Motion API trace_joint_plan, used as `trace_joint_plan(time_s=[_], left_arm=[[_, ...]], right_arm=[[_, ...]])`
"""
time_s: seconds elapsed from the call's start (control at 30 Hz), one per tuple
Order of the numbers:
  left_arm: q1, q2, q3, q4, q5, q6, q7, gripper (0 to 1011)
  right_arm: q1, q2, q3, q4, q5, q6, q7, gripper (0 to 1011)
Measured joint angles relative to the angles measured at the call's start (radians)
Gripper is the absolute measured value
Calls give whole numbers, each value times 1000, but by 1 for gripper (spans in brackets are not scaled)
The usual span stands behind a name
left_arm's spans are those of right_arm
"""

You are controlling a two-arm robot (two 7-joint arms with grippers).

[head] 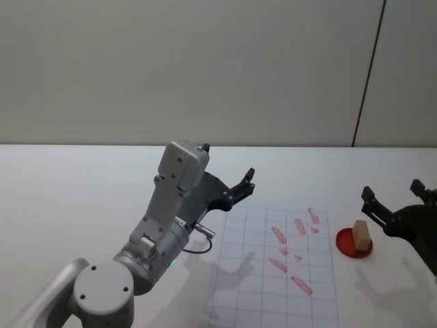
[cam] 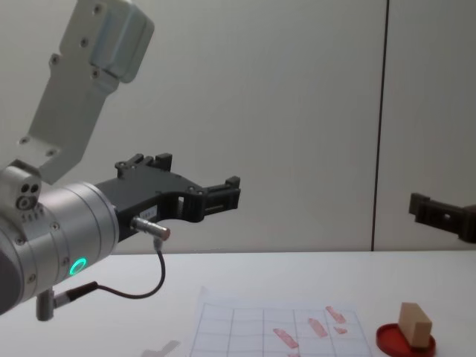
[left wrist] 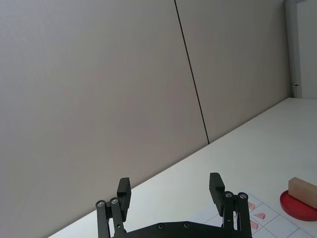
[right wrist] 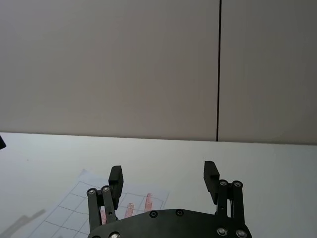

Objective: Use the one hand to pick up the stamp and affix it onto the A4 paper.

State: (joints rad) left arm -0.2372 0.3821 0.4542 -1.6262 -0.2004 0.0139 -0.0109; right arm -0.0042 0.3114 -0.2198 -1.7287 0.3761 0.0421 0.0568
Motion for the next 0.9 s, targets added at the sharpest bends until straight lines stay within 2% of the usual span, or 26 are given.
trace_joint_plan(time_s=[0.13, 0.4, 0.7, 0.9], left_arm=[[0, 0, 0, 0, 0, 0, 0, 1002], [0, 0, 0, 0, 0, 0, 0, 1002], [0, 0, 0, 0, 0, 0, 0, 1002], [0, 0, 0, 0, 0, 0, 0, 1002]], right_arm=[[12, -14, 4, 25, 51, 23, -9, 1001], [44, -38, 9, 79, 118, 65, -29, 1001], [82, -57, 10, 118, 131, 141, -54, 1001], [116, -67, 9, 133, 116, 227, -68, 1001]])
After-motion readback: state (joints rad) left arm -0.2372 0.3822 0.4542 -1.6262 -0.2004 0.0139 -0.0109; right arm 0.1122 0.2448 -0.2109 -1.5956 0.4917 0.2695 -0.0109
